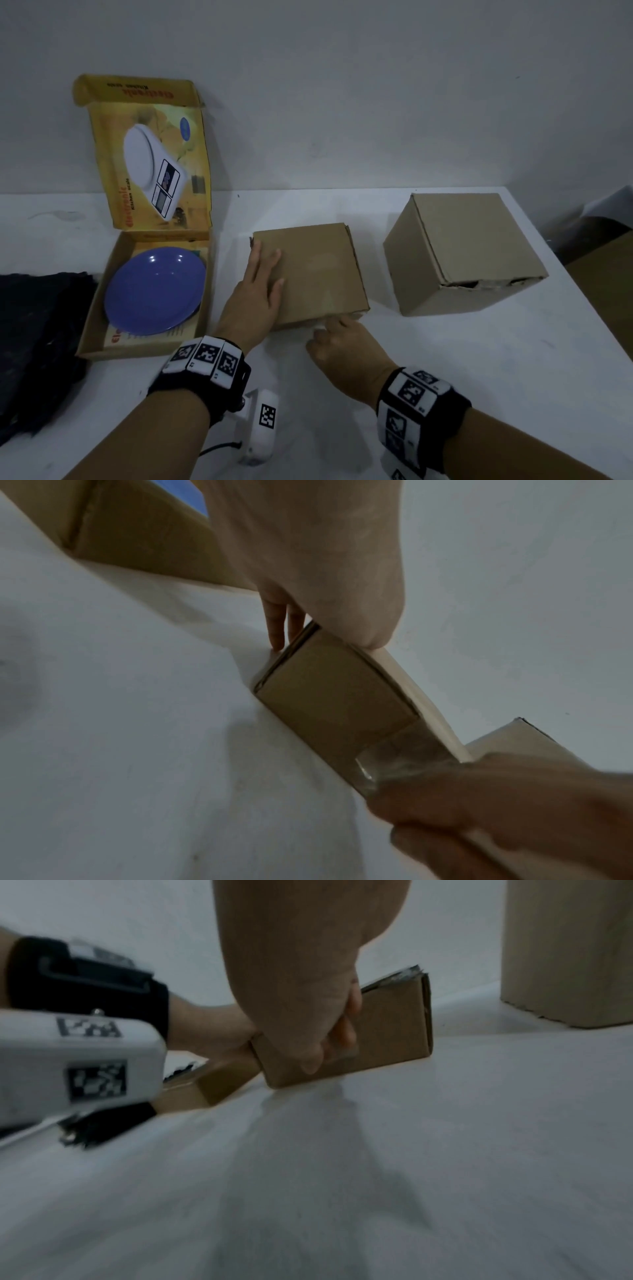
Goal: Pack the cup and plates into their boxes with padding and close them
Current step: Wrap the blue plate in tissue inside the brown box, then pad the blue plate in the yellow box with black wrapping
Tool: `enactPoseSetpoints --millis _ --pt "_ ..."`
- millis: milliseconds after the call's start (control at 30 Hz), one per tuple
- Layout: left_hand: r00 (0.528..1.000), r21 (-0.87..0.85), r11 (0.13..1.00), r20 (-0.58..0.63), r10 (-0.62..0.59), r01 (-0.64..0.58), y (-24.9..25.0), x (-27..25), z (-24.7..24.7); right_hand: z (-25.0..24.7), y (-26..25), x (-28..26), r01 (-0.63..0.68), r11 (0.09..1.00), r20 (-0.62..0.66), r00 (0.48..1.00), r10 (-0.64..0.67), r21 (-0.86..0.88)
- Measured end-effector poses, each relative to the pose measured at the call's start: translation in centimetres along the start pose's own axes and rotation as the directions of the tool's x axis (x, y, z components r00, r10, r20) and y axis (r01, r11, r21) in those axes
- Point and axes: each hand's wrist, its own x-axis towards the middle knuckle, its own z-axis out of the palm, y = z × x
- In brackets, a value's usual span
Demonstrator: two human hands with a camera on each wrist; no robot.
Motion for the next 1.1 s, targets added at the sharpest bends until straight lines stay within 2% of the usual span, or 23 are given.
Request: enactPoseSetpoints --millis 33,100,133,200,267,400,633,767,867,933,1000,1100 --pt "1.0 0.003 1.0 0.008 0.009 -0.009 -0.1 0.0 -0.1 -0.5 0.5 0.5 -0.01 0.999 -0.062 0.998 0.013 0.048" --pt "0.999 0.013 0.999 0.037 0.028 -0.029 -0.3 0.2 -0.4 -1.4 1.7 1.6 -0.108 0.989 -0.088 0.989 0.117 0.105" --pt "0.998 0.016 0.999 0.054 0.033 -0.034 -0.4 0.3 -0.4 -1.5 2.3 2.1 -0.183 0.977 -0.063 0.98 0.19 0.111" --pt "0.997 0.022 0.999 0.066 0.043 -0.045 -0.6 0.4 -0.4 -1.2 3.4 2.9 -0.297 0.947 0.074 0.954 0.29 0.122" --pt "0.997 0.023 0.999 0.058 0.045 -0.047 -0.6 0.3 -0.4 -0.4 3.8 3.1 -0.285 0.951 0.215 0.943 0.254 0.124" --pt "0.998 0.013 0.999 0.049 0.042 -0.042 -0.4 0.3 -0.4 1.3 3.6 2.5 -0.227 0.968 0.302 0.935 0.185 0.109" --pt "0.999 0.012 0.999 0.035 0.033 -0.034 -0.3 0.2 -0.3 2.1 3.4 2.2 -0.239 0.96 0.242 0.949 0.2 0.143" --pt "1.0 0.077 0.997 0.024 0.01 -0.012 0.0 -0.1 -0.2 1.9 3.5 2.4 -0.243 0.955 0.214 0.955 0.204 0.173" --pt "0.998 0.146 0.989 0.051 0.028 -0.035 -0.1 -0.4 -1.1 1.7 3.5 2.3 -0.234 0.952 0.242 0.953 0.185 0.196" --pt "0.997 0.147 0.988 0.068 0.045 -0.055 -0.7 -0.7 -2.3 0.9 3.1 2.7 -0.27 0.938 0.236 0.947 0.217 0.219" --pt "0.999 0.153 0.987 0.036 0.034 -0.039 -1.8 -1.0 -3.8 -0.1 2.6 3.9 -0.305 0.917 0.23 0.941 0.248 0.258" --pt "0.993 0.196 0.977 -0.096 -0.063 0.08 -3.9 -2.1 -6.1 -1.3 0.8 6.5 -0.261 0.923 0.199 0.957 0.21 0.282"
